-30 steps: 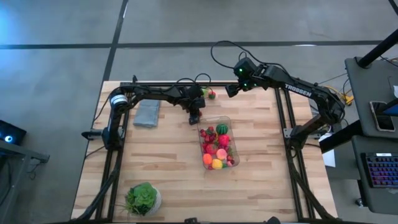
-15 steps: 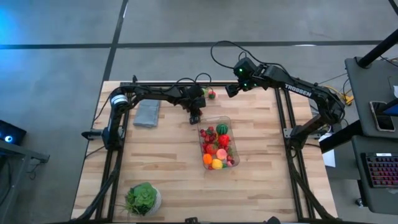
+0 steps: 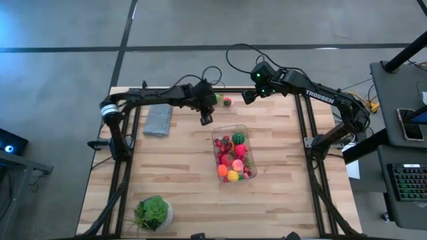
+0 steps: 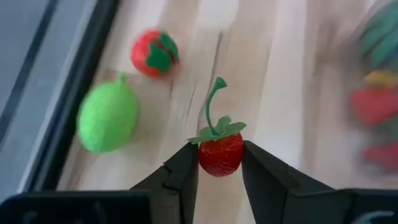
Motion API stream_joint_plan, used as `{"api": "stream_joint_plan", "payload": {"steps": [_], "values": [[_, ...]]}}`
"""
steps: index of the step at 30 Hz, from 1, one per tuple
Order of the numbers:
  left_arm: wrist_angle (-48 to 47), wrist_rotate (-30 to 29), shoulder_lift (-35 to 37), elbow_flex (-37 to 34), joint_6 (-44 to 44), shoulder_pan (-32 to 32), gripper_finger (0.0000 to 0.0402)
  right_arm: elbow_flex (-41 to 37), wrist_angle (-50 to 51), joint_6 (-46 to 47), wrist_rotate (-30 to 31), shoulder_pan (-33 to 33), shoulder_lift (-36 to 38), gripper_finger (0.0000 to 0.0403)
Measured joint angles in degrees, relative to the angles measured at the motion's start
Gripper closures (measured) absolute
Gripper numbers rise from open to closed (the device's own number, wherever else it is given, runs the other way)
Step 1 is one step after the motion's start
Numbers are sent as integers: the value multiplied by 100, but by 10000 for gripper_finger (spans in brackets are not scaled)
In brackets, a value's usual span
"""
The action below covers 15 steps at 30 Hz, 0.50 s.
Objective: Pick and placing Produce into tupperware
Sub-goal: Put the red raspberry into the transparent bin
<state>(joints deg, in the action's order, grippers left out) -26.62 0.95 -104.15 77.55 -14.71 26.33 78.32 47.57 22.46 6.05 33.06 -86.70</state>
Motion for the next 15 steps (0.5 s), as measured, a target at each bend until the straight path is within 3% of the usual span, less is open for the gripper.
{"api": "stream_joint_plan", "payload": {"steps": [5,12,15], "values": [[28,295,745,-113,236,-44,309,0,-31,151,23,-2,-3,78],[182,2181,1355,-209,644,-234,309,0,132,596,-31,-2,-42,78],[321,2387,1371,-209,1256,-472,309,0,452,612,-171,-4,-27,78]]}}
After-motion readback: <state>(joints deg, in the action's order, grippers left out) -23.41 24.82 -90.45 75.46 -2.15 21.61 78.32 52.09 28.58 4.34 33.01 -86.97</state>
